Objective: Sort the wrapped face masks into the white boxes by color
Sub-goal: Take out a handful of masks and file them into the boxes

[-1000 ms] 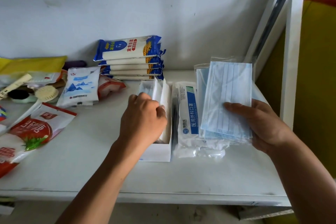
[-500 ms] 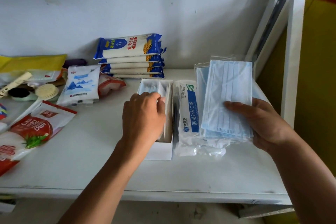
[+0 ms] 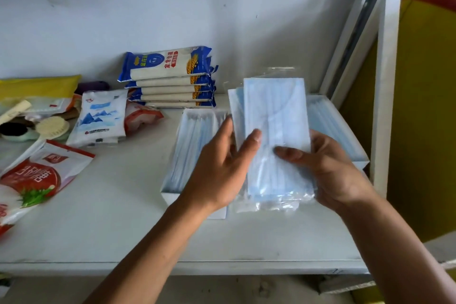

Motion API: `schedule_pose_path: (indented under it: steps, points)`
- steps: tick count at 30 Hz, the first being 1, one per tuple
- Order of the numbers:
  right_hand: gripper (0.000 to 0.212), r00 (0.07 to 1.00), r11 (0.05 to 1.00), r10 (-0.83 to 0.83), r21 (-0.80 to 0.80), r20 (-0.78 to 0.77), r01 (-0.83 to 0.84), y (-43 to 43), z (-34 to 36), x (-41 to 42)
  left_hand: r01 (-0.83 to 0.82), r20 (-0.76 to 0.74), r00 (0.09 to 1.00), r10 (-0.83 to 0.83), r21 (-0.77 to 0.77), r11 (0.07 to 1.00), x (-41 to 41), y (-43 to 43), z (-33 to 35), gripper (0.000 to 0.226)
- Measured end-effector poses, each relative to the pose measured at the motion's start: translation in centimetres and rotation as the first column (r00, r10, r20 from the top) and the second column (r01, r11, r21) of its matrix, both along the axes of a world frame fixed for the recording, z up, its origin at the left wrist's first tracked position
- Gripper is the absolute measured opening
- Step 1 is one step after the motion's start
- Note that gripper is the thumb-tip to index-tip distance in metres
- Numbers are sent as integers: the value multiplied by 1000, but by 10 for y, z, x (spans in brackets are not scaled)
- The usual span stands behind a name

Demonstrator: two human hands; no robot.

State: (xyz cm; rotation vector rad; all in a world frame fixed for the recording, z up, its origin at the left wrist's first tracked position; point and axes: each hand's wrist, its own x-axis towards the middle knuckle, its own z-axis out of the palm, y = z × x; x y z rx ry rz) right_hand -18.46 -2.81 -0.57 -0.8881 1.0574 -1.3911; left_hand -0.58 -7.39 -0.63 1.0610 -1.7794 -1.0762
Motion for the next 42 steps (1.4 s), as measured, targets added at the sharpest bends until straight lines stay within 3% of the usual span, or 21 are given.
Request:
schedule_pose_path:
  steps: [2,5,7,10,15,18,20,22,24,27,32,35,38,42]
  points:
    - [45,1000,998,13,-65,-4,-13,1,-3,12,-12,-104,995,12,-5,1000,-7,4,-4,31]
    - [38,996,994,18,-108,-84,-27,3,-2,21,-198,-253,948,195,13,980,-11,6,-5,10]
    - [30,989,994,3,-107,-151,-20,3,-2,21,-225,-364,896,255,123,967,-10,5,-2,14]
    - [21,973,993,-34,-117,-230,7,4,0,22,-144,-396,889,231,237,961,-11,3,-2,18]
    - [22,922,988,47,-119,-385,-100,8,8,15,-190,-444,859,256,188,964,-21,11,-4,19]
    - [16,877,973,-216,-168,-429,157,6,23,-7,-186,-425,868,256,201,962,-20,7,-2,18]
    - [17,744,889,-458,-235,-487,393,5,33,-29,-173,-397,886,239,196,965,-16,4,0,12]
    - [19,503,793,-579,-299,-642,530,3,35,-49,-157,-366,903,225,207,966,-14,5,3,11]
    - [18,309,761,-548,-310,-777,570,1,29,-61,-147,-327,922,208,203,968,-15,6,3,14]
    - [18,189,760,-493,-315,-849,569,-4,20,-64,-149,-302,931,208,206,967,-17,9,3,13]
    - [15,121,646,-637,-442,-761,622,-4,23,-69,-152,-285,936,208,209,966,-16,10,6,15]
    - [20,114,721,-546,-396,-830,569,-6,15,-70,-154,-272,939,211,218,964,-15,10,6,15]
    - [37,147,830,-330,-213,-932,516,-10,2,-69,-152,-272,939,212,227,962,-16,11,8,16]
    - [52,193,860,-197,-75,-961,505,-14,-3,-66,-148,-258,943,208,233,961,-16,13,9,16]
